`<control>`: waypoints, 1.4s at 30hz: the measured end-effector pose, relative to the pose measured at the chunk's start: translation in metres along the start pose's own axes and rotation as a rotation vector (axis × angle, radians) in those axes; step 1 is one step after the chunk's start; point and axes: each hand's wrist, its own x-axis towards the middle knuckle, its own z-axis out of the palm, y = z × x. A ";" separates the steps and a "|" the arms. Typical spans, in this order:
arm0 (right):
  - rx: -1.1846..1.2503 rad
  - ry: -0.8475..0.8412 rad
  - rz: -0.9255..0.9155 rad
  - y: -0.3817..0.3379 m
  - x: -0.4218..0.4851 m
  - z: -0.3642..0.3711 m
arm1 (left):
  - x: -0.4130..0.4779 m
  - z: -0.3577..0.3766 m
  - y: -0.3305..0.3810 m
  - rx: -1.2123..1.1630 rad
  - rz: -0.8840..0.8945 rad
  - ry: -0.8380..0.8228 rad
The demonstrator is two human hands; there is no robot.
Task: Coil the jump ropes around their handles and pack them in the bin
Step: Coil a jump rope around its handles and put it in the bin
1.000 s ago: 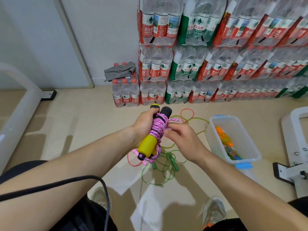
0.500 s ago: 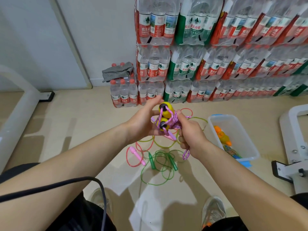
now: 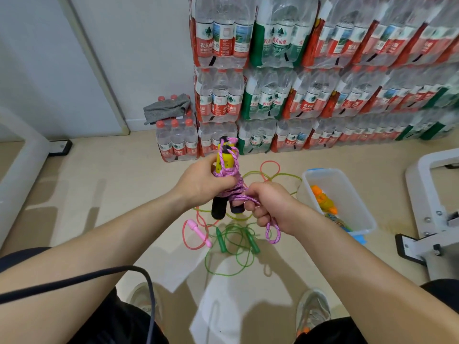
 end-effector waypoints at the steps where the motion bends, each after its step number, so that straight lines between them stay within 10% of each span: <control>1: -0.128 0.017 -0.056 -0.002 -0.001 -0.001 | 0.001 0.000 -0.001 -0.025 -0.026 -0.008; 6: -0.338 0.036 -0.202 -0.004 -0.004 -0.011 | -0.003 0.007 0.001 0.003 -0.078 -0.095; 17: 0.352 -0.514 -0.179 -0.002 -0.008 -0.030 | -0.013 0.013 0.011 -0.499 -0.234 -0.192; 27: 0.024 0.281 -0.593 0.003 0.006 -0.005 | -0.014 0.018 0.013 -0.635 -0.268 -0.156; 42: -0.029 0.419 -0.643 0.007 0.012 0.008 | -0.036 0.040 0.026 -0.462 -0.030 0.060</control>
